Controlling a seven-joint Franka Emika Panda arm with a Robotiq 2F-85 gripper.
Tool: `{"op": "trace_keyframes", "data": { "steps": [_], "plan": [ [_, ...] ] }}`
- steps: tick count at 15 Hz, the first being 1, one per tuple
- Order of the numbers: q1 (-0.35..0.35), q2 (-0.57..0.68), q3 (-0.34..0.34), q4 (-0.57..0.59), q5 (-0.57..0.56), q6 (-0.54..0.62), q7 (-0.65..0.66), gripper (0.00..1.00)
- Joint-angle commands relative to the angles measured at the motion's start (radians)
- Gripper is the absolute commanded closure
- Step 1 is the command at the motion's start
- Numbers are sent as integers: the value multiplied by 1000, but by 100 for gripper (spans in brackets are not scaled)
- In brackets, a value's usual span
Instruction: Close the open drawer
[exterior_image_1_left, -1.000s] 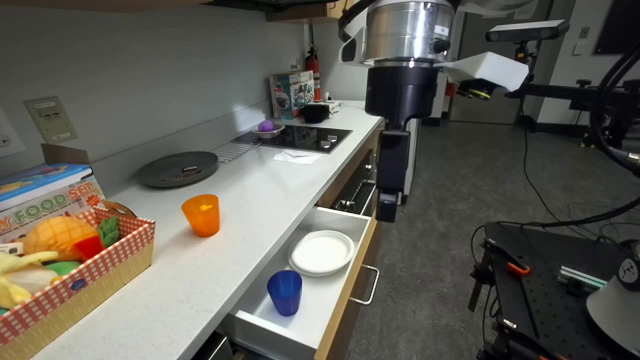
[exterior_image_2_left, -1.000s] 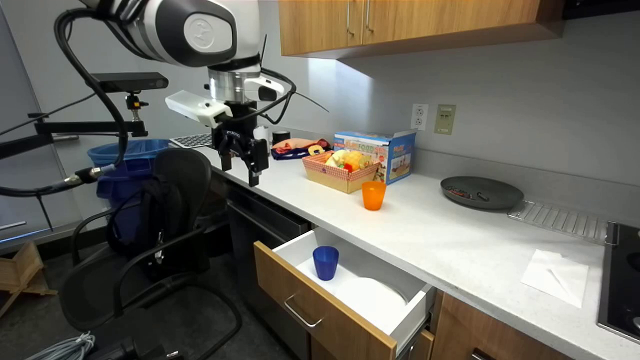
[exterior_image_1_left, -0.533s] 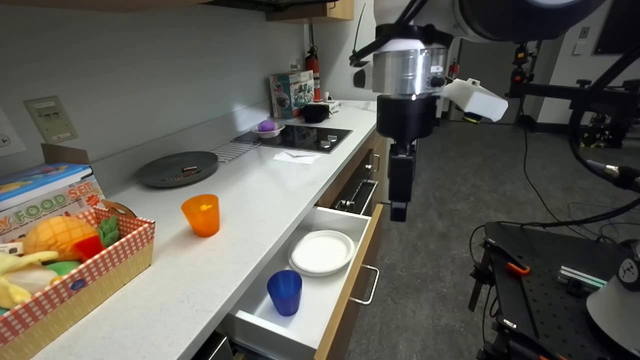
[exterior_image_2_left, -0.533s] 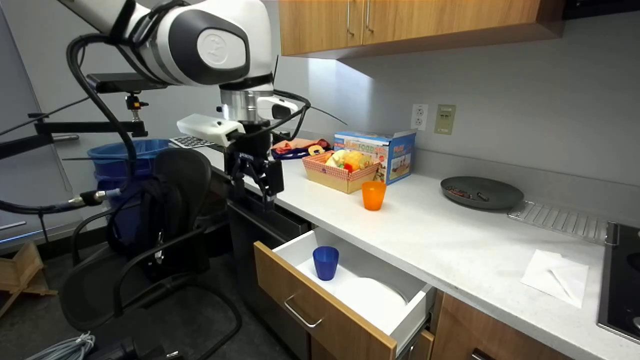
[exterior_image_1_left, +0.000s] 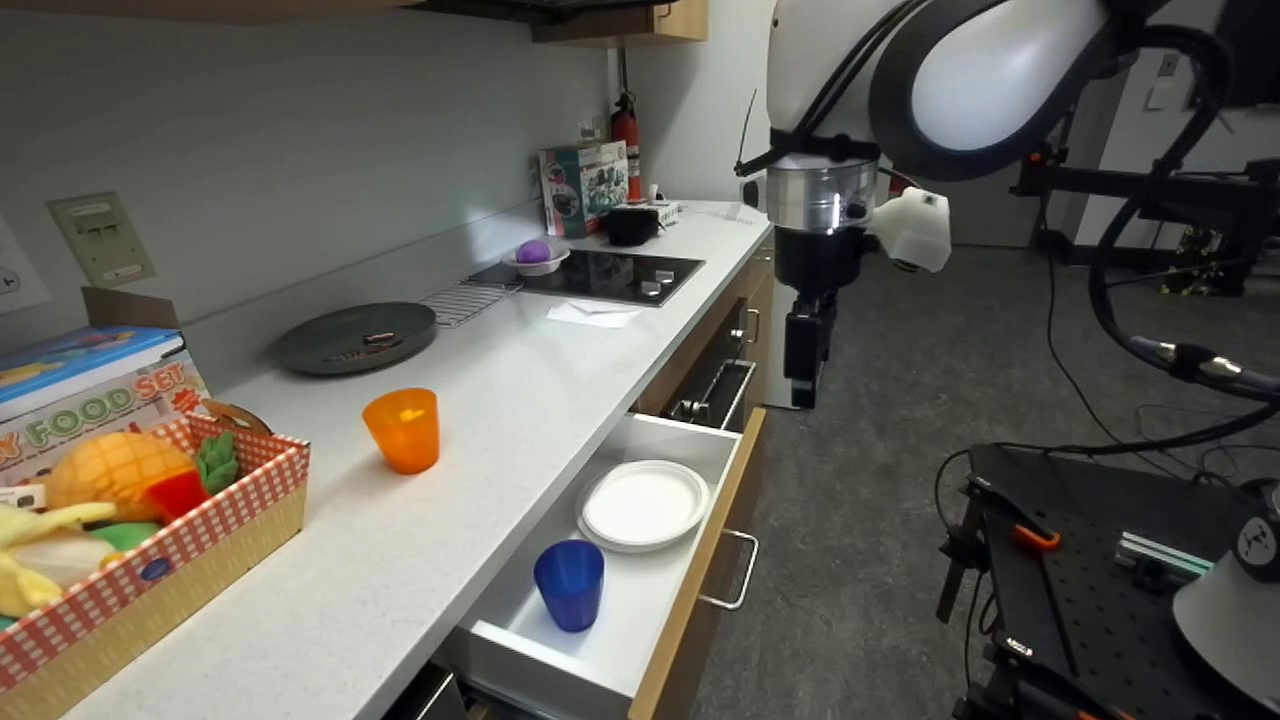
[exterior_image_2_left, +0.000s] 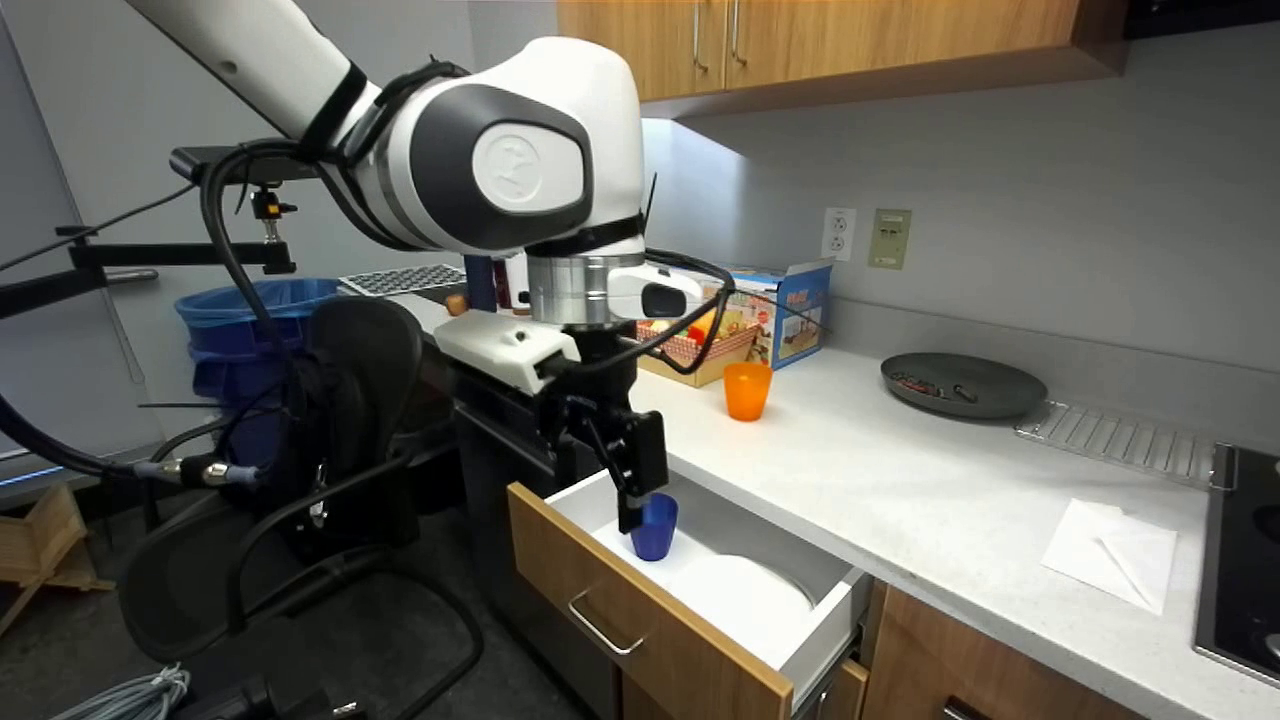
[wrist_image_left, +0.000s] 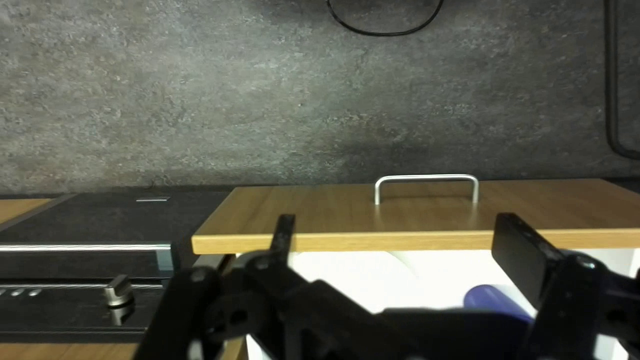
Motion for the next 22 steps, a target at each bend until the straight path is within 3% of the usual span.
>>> {"op": "trace_keyframes", "data": {
  "steps": [1,11,16,22],
  "plan": [
    [-43,74,-32,-9,-34,104,-14,0],
    [-38,67,-30,-7,-17,75,-1,0],
    [4,97,-19,-53,129,126,-22,0],
    [32,229,-14,-100,285,310,-155,0]
  ]
}}
